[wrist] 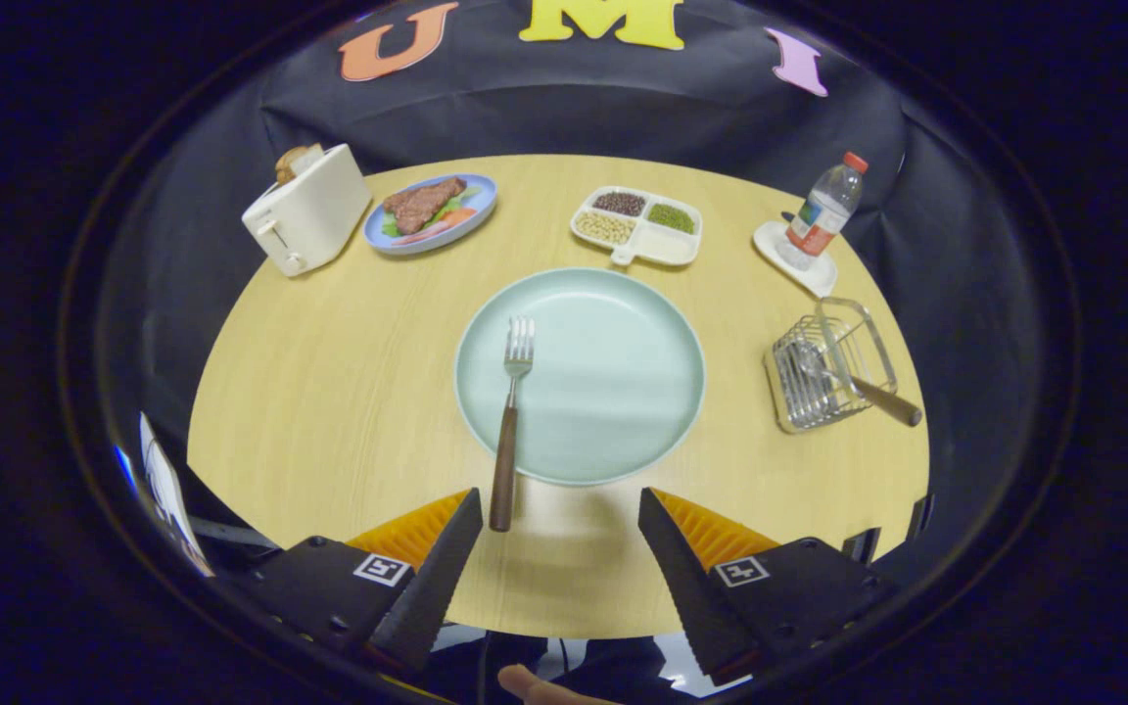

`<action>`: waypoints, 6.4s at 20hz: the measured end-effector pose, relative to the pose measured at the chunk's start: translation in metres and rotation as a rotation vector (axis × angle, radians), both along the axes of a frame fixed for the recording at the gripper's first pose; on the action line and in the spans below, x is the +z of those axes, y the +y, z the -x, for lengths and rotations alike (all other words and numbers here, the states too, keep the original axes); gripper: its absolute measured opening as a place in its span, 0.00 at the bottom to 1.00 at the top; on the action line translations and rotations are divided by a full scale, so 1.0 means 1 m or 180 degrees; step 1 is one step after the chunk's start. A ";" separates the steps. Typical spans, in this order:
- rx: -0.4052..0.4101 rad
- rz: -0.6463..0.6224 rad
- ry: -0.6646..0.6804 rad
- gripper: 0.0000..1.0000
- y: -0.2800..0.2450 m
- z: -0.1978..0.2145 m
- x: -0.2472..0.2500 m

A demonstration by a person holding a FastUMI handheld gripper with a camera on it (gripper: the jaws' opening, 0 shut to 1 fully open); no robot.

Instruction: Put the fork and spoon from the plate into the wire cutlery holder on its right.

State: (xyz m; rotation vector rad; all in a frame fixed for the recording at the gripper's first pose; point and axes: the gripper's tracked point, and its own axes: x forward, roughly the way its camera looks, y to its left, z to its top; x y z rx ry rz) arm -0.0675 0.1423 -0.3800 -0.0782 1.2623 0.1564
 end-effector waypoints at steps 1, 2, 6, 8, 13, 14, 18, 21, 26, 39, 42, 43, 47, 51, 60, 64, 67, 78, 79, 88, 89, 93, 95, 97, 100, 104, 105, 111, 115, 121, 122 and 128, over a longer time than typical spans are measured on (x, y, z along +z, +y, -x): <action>-0.0039 -0.0020 0.0078 0.96 0.003 0.002 -0.006; -0.0078 -0.0028 0.0161 0.96 0.000 -0.003 -0.018; -0.0219 -0.0028 0.0396 0.95 0.010 -0.005 -0.042; -0.0266 -0.0067 0.0511 0.94 0.020 -0.004 -0.054; -0.0411 -0.0023 0.0659 0.84 0.033 -0.008 -0.073; -0.0462 0.0040 0.0706 0.72 0.031 -0.007 -0.076; -0.0406 0.0022 0.0744 0.35 0.036 -0.008 -0.077; -0.0233 0.0027 0.0693 0.13 0.038 -0.008 -0.073; -0.0065 -0.0018 0.0475 0.03 0.033 -0.012 -0.058; 0.0416 -0.0110 -0.0174 0.02 -0.021 -0.011 0.028; 0.0381 -0.0135 -0.0227 0.02 -0.045 -0.008 0.045; 0.0364 -0.0141 -0.0248 0.02 -0.055 -0.009 0.051; 0.0186 -0.0213 -0.0266 0.02 -0.093 -0.009 0.065; 0.0031 -0.0193 -0.0292 0.02 -0.136 -0.014 0.070; -0.0279 -0.0162 -0.0269 0.02 -0.213 -0.020 0.064; -0.0340 -0.0142 -0.0214 0.02 -0.233 -0.025 0.061; -0.0371 -0.0129 -0.0147 0.02 -0.241 -0.027 0.053; -0.0293 -0.0028 -0.0316 0.09 -0.246 -0.057 0.052; -0.0274 -0.0021 -0.0375 0.11 -0.245 -0.061 0.055; -0.0405 -0.0048 -0.1093 0.29 -0.237 -0.089 0.102; -0.0388 -0.0049 -0.1157 0.31 -0.233 -0.091 0.108; -0.0404 -0.0085 -0.1510 0.38 -0.217 -0.098 0.143; -0.0415 -0.0111 -0.1693 0.44 -0.205 -0.102 0.162; -0.0431 -0.0169 -0.1857 0.50 -0.191 -0.104 0.181; -0.0375 -0.0290 -0.2144 0.59 -0.162 -0.107 0.217; -0.0200 -0.0258 -0.2581 0.70 -0.122 -0.105 0.270; -0.0187 -0.0249 -0.2660 0.72 -0.112 -0.103 0.282; -0.0136 -0.0419 -0.2827 0.96 -0.050 -0.091 0.334; -0.0054 -0.0282 -0.3095 0.96 -0.032 -0.084 0.368; -0.0089 -0.0205 -0.3369 0.95 -0.021 -0.076 0.401; -0.0090 -0.0175 -0.3367 0.95 -0.021 -0.074 0.400; -0.0049 -0.0147 -0.3419 0.96 -0.020 -0.074 0.408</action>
